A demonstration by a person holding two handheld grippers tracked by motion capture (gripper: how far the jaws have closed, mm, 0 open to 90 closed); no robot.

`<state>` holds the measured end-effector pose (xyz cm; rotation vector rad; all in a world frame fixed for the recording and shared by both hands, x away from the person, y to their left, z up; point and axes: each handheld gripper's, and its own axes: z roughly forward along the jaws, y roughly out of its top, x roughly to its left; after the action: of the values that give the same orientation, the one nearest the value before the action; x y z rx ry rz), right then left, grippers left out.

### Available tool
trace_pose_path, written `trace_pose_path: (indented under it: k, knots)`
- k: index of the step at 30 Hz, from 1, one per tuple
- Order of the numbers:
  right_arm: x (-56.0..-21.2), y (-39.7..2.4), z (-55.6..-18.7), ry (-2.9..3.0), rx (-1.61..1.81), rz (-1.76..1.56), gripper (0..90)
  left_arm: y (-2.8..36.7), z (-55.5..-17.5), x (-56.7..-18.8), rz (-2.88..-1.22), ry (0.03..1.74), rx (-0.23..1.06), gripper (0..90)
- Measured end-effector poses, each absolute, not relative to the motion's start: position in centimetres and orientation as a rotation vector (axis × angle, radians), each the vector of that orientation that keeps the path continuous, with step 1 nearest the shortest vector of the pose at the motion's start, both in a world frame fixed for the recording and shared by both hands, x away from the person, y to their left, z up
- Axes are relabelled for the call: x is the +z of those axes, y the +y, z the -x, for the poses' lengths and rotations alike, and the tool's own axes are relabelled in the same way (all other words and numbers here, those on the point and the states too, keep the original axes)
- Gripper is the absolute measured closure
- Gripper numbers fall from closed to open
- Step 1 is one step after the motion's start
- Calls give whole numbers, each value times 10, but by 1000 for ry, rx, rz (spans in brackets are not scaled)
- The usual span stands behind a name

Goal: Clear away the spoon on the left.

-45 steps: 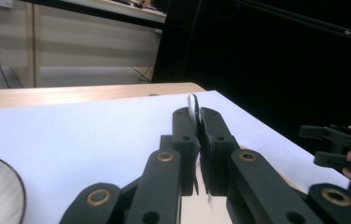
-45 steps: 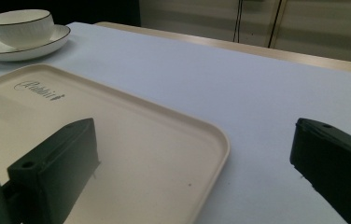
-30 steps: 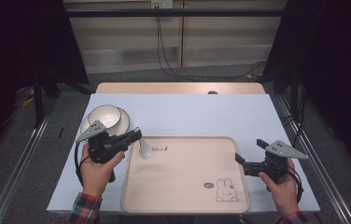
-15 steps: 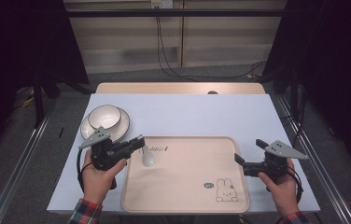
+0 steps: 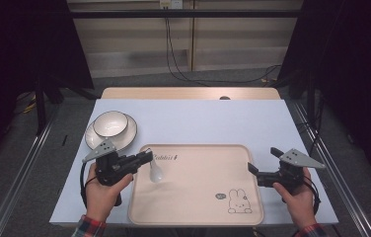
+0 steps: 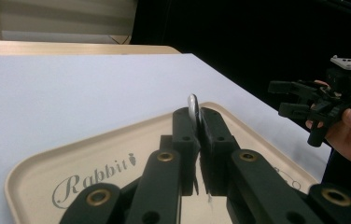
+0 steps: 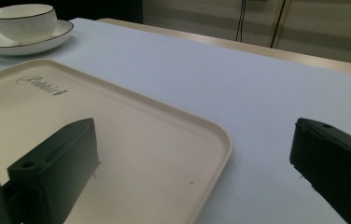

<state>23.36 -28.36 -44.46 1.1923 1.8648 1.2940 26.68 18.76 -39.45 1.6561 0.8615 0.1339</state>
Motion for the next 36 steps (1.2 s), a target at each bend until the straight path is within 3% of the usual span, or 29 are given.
trace_pose_path:
  k: [36]
  knots:
    - [-445, -282, -234, 1886, 1290, -1183, 11, 179, -256, -416, -1701, 854, 7, 856]
